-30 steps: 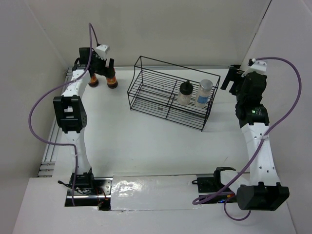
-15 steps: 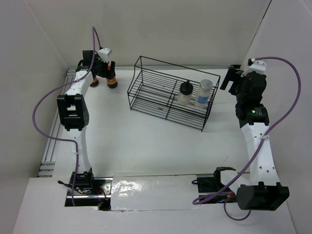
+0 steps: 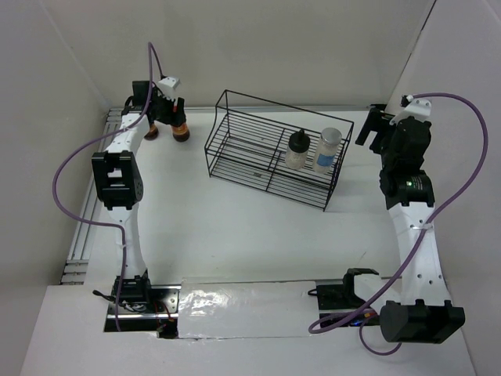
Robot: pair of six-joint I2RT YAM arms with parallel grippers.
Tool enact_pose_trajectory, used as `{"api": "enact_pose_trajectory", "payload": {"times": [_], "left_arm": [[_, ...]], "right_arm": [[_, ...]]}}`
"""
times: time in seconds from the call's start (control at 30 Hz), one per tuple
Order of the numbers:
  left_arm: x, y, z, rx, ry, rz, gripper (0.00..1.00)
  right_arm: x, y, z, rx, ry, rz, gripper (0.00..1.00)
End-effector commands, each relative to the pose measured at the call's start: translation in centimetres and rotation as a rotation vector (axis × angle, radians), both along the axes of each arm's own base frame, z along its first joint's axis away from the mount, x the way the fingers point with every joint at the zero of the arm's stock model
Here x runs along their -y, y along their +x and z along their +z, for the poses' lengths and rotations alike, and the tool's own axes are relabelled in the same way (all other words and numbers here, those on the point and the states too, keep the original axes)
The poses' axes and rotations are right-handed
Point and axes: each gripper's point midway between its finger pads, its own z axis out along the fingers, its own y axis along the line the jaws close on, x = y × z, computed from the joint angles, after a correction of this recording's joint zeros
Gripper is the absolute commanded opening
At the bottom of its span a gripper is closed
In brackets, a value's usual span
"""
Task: Organize the condiment bottles
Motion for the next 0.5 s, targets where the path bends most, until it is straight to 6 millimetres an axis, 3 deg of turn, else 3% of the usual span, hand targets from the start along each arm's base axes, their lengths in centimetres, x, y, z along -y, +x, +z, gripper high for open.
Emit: {"api": "enact_pose_trajectory", "payload": {"times": [0.0, 0.1, 0.27, 0.33, 0.47], "left_arm": [[1.3, -0.2, 5.4, 0.087, -0.023, -0.088, 0.00], [2.0, -1.6, 11.1, 0.175, -0.008, -0.158, 0.00], [2.5, -4.9, 18.1, 0.276, 0.036, -0.197, 0.00], [2.6, -5.8, 19.2, 0.284, 0.044, -0.206, 0.00], [3.5, -8.3, 23.2, 0.341, 0.057, -0.224, 0.00]], "right_arm": [[0.5, -0.8, 1.5, 0.040, -0.025, -0.019, 1.00], [0.9, -0.9, 1.1, 0.031, -0.027, -0.043, 1.00], [2.8, -1.8, -1.8, -0.047, -0.013, -0.171, 0.98], [3.5, -2.3, -3.4, -0.076, 0.010, -0.231, 0.91], [4.5, -3.4, -5.8, -0.112, 0.023, -0.303, 0.84]]}}
